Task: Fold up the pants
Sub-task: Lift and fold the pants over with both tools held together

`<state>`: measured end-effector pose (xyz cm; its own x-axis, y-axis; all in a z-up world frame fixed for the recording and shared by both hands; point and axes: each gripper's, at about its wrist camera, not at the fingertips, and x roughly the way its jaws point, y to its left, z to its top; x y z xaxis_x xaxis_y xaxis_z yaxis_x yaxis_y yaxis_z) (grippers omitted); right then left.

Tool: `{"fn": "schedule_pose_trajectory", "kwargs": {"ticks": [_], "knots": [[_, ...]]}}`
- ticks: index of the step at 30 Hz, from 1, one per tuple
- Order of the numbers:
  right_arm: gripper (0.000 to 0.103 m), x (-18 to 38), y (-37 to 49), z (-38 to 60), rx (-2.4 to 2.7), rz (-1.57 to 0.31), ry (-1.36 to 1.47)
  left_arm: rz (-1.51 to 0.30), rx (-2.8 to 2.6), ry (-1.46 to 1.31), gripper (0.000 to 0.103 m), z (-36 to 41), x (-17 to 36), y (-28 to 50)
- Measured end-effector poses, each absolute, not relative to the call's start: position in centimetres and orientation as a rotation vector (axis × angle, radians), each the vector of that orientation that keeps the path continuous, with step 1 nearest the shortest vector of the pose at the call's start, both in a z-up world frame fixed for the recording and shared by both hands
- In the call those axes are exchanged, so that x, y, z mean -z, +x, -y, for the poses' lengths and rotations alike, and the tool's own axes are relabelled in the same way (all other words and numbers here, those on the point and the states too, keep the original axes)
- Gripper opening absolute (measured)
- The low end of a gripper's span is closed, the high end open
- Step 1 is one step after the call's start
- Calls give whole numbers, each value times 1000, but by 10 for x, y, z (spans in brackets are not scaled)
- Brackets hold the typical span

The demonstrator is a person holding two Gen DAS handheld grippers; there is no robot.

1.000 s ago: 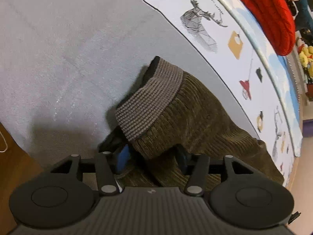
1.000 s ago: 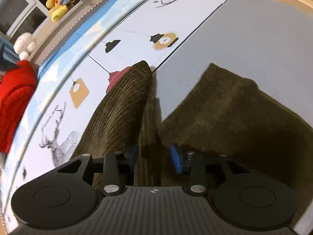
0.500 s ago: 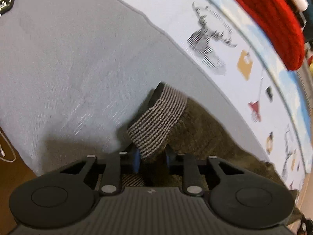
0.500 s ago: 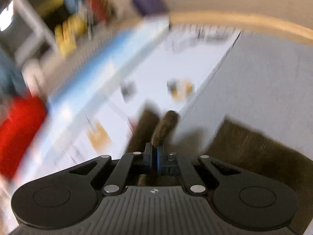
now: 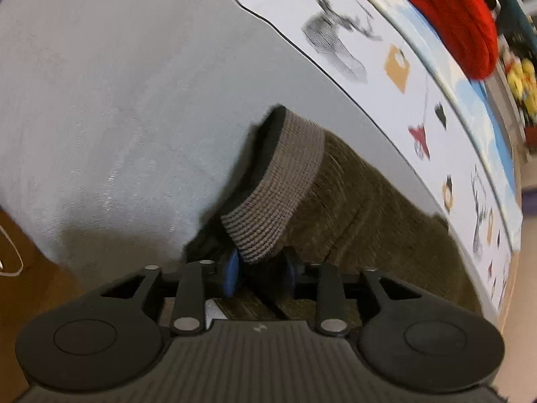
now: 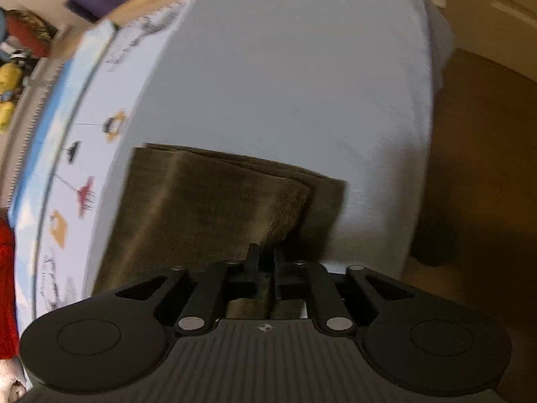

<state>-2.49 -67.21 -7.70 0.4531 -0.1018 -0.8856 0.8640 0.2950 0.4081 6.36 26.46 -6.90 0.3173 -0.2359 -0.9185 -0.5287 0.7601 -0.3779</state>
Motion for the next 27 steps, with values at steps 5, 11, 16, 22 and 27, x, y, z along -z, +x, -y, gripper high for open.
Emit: {"fn": "schedule_pose_trajectory", "kwargs": {"ticks": [5,11,16,22,27], "knots": [[42,73,-18,672,798,-830,1039,-1195,-301,-844,55,-280,66,59],[9,79,7,671,793,-857,968,-1196,-347,-839,54,-283,69,66],[7,42,9,662,687,-665,910,-1182,-307,-777,26,-275,69,73],[6,-5,-9,652,623,-412,806,-971,-184,-731,15,-270,20,47],[7,57,1,668,835,-924,741,-1231,-313,-544,0,-267,51,44]]}}
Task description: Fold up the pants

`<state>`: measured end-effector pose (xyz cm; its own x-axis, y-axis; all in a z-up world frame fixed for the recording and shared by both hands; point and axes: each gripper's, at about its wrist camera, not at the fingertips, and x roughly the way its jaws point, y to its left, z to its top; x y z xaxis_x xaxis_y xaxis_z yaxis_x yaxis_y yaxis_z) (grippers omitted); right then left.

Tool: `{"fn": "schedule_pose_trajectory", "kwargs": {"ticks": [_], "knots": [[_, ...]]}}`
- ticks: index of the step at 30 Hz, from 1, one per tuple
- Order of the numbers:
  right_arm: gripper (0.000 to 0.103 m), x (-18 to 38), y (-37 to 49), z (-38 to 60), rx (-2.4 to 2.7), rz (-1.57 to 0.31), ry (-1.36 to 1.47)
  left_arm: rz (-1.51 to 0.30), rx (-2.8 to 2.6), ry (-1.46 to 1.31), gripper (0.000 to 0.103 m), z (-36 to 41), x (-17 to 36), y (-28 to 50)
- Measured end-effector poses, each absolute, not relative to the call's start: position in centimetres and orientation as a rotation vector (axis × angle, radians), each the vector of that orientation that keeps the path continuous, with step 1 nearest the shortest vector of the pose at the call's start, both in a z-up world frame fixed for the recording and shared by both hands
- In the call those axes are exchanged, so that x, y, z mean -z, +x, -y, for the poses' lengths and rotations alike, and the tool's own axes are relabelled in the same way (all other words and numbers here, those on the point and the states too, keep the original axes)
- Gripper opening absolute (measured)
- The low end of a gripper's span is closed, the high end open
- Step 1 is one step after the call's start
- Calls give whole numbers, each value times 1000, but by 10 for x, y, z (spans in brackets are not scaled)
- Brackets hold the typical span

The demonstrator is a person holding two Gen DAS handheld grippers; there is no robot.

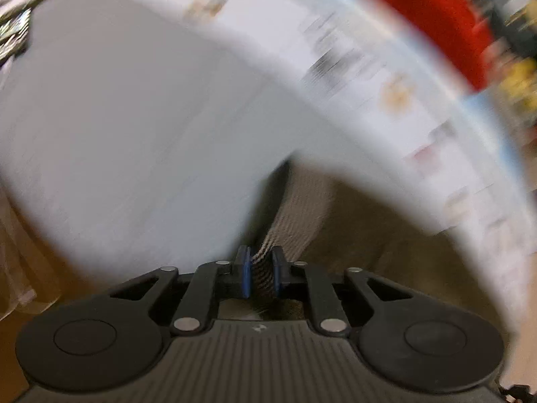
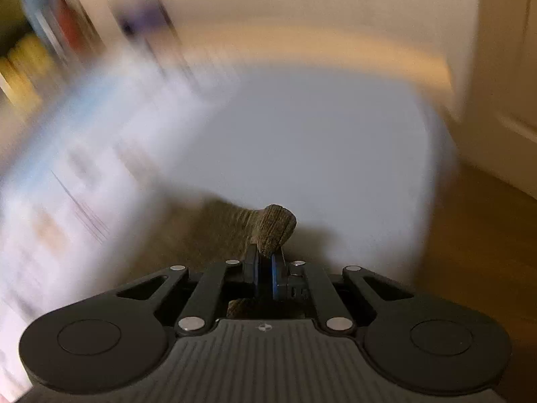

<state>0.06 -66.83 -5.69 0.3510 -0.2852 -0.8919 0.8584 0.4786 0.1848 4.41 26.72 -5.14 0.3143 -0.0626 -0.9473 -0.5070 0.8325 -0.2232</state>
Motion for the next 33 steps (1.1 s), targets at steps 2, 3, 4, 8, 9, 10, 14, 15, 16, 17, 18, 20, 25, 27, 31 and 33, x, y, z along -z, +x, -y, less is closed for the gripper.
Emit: {"fn": "schedule_pose_trajectory", "kwargs": {"ticks": [2,3,4,8,9,10,14,15,16,17,18,20,25,27,31,33], "knots": [[11,85,-6,680,865,-1033,854,-1281,-346,-497,0,-271,60,48],[12,82,-6,684,858,-1003,865,-1253,-350,-504,3,-274,56,48],[15,75,-4,684,849,-978,828,-1213,-351,-521,3,-276,49,47],[22,52,5,673,863,-909,680,-1045,-235,-518,5,-263,21,50],[22,45,5,670,867,-870,658,-1023,-178,-489,5,-253,16,55],[22,38,8,668,869,-830,633,-1014,-130,-463,5,-243,14,60],[25,24,12,660,751,-709,576,-1036,20,-285,9,-197,17,75],[30,30,15,660,706,-739,589,-1073,24,-236,9,-189,25,76],[34,43,21,662,675,-816,614,-1144,3,-191,10,-186,37,79],[34,58,26,663,667,-916,637,-1257,-55,-153,9,-187,56,83],[33,78,29,666,680,-1043,662,-1343,-94,-157,2,-192,72,85],[31,90,25,673,692,-1085,697,-1346,-88,-191,3,-196,73,86],[40,49,26,673,668,-784,669,-1263,-92,-233,11,-195,55,87],[43,46,40,670,621,-744,670,-1233,-108,-240,11,-194,51,90],[45,54,69,666,573,-711,736,-1216,-129,-262,13,-193,45,106],[48,57,88,661,579,-721,729,-1211,-126,-260,13,-190,45,110]]}}
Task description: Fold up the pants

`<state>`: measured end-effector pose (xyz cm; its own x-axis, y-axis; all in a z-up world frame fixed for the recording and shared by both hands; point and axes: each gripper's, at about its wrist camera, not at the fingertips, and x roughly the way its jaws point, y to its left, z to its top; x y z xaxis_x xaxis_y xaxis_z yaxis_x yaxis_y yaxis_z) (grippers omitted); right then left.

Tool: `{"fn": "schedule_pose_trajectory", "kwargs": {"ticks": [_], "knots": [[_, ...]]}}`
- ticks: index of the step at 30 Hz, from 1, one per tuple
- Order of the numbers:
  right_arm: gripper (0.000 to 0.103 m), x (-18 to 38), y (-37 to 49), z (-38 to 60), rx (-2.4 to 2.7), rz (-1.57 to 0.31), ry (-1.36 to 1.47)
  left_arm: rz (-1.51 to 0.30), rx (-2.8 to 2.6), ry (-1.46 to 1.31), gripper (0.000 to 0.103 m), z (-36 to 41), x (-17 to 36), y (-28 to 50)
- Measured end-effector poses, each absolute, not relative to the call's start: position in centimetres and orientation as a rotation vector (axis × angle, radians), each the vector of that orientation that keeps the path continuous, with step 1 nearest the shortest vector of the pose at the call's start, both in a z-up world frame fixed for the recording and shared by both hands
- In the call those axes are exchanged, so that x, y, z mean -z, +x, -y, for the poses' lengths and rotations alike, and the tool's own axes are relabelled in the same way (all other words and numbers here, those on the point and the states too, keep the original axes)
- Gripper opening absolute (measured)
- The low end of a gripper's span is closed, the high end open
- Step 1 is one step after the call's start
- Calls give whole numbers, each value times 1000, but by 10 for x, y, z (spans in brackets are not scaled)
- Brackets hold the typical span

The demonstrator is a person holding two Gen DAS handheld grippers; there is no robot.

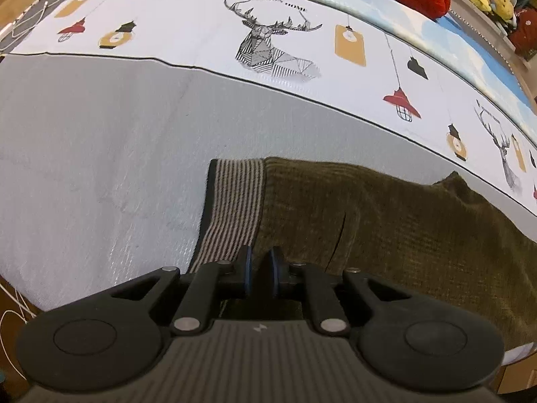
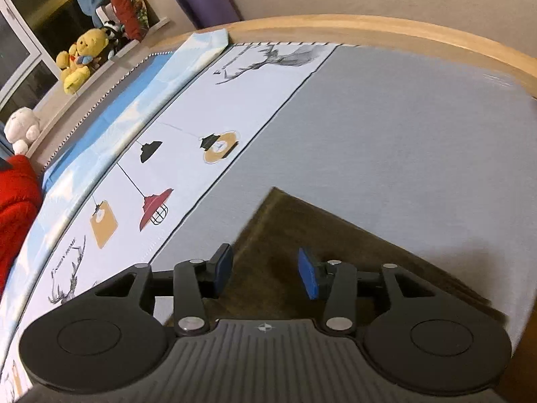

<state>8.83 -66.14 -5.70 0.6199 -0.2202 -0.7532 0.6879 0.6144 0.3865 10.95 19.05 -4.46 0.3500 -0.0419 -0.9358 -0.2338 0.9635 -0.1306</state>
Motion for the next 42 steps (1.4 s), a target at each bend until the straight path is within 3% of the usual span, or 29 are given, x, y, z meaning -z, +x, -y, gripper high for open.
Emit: {"fn": "schedule_pose_trajectory", "kwargs": {"ticks": [8,9,10,11,15,19,20,21,22,24,26,33,36,42], "knots": [[48,94,155,652,705,-823,687,-1197,-133,-223,13,-186,44,118],[22,96,162,648,723,-847,632,-1193,-133,-213,13,-184,43,120],[8,97,167,644,751,-874,572,-1190,-131,-205,13,-183,43,121],[6,96,171,643,765,-883,545,-1186,-128,-196,13,-182,42,123],[5,62,163,644,849,-664,593,-1158,-94,-190,13,-173,39,130],[8,84,168,648,814,-738,609,-1157,-49,-185,13,-163,40,131],[12,87,168,649,823,-763,602,-1163,-39,-182,13,-162,41,131],[28,86,167,648,835,-778,579,-1173,-33,-180,13,-162,43,130],[37,81,167,644,855,-782,547,-1184,-31,-180,13,-161,46,130],[40,64,165,629,863,-742,495,-1239,-49,-159,12,-164,58,129],[40,46,168,609,798,-696,461,-1313,-84,-140,7,-168,73,129],[40,2,201,462,67,-671,400,-1325,-89,-136,7,-167,75,122],[14,2,216,382,-226,-717,347,-1322,-89,-155,7,-170,74,120],[15,32,245,244,-538,-936,259,-1320,-79,-182,8,-174,72,120]]}}
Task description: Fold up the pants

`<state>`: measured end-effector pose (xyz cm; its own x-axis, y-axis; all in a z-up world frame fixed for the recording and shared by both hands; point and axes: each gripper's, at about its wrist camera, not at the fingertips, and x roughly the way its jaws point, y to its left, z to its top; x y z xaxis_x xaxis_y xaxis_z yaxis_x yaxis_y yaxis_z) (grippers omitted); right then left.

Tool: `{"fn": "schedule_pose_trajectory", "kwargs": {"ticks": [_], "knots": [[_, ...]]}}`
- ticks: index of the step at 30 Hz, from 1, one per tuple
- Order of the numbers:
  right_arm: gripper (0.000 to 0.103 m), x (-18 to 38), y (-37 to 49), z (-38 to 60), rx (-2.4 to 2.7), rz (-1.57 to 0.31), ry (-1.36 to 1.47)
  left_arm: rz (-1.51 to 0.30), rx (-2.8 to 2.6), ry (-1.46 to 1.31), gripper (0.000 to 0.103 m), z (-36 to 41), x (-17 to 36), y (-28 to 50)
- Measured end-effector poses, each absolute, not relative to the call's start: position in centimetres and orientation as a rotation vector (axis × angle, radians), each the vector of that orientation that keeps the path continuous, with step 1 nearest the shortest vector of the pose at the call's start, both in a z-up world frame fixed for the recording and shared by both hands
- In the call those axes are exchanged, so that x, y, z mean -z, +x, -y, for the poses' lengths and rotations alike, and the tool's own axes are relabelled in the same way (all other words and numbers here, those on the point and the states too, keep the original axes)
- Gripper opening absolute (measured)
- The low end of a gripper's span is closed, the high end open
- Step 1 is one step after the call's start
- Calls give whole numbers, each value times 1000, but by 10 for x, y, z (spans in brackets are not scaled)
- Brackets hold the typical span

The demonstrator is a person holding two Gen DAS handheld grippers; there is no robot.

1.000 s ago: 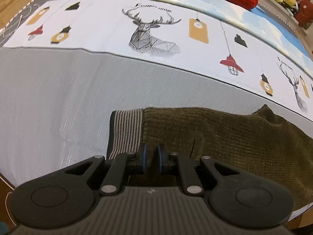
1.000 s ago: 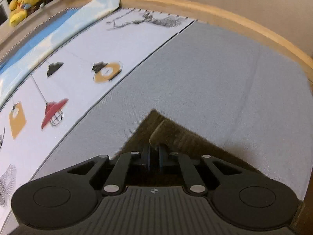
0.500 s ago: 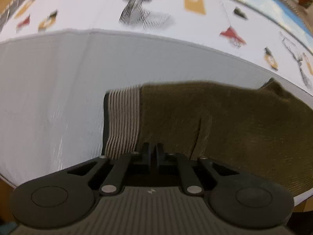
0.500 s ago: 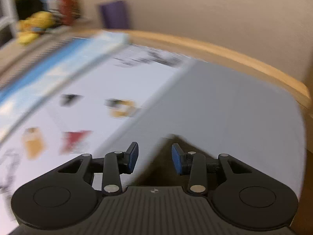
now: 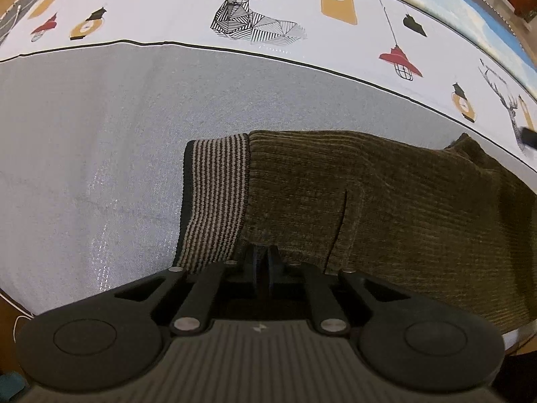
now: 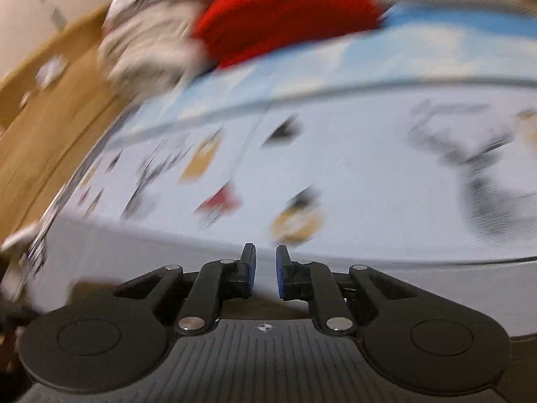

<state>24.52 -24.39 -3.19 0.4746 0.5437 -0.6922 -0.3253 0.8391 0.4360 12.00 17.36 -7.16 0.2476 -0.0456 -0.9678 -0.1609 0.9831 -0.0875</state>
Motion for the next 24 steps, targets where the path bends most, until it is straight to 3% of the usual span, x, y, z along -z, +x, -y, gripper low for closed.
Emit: {"fn": "schedule_pose_trajectory", "kwargs": {"ticks": [4,8,9,10,12,13,15,20,23,24], "knots": [[38,46,254,187,-614,-995,175,-1319,-69,-178,9,-174,72,119],[39,64,262,157,-638,-1079,137,-1322,-53,-187,9,-178,73,120],[35,68,266,153,-619,-1092,116,-1324,-48,-188,9,-179,73,121],[9,72,269,151,-606,-1100,106,-1324,-45,-187,9,-179,73,121],[8,73,276,153,-616,-1081,147,-1323,-40,-190,9,-180,72,121],[0,68,281,154,-595,-1045,172,-1321,-37,-189,9,-180,72,121],[0,61,285,163,-502,-962,214,-1322,-35,-189,9,-181,71,121],[0,53,292,171,-452,-957,232,-1301,-31,-204,11,-181,66,120],[9,37,284,165,-561,-945,213,-1287,-32,-210,12,-184,62,119],[30,33,279,160,-595,-944,171,-1282,-34,-213,13,-184,61,119]]}}
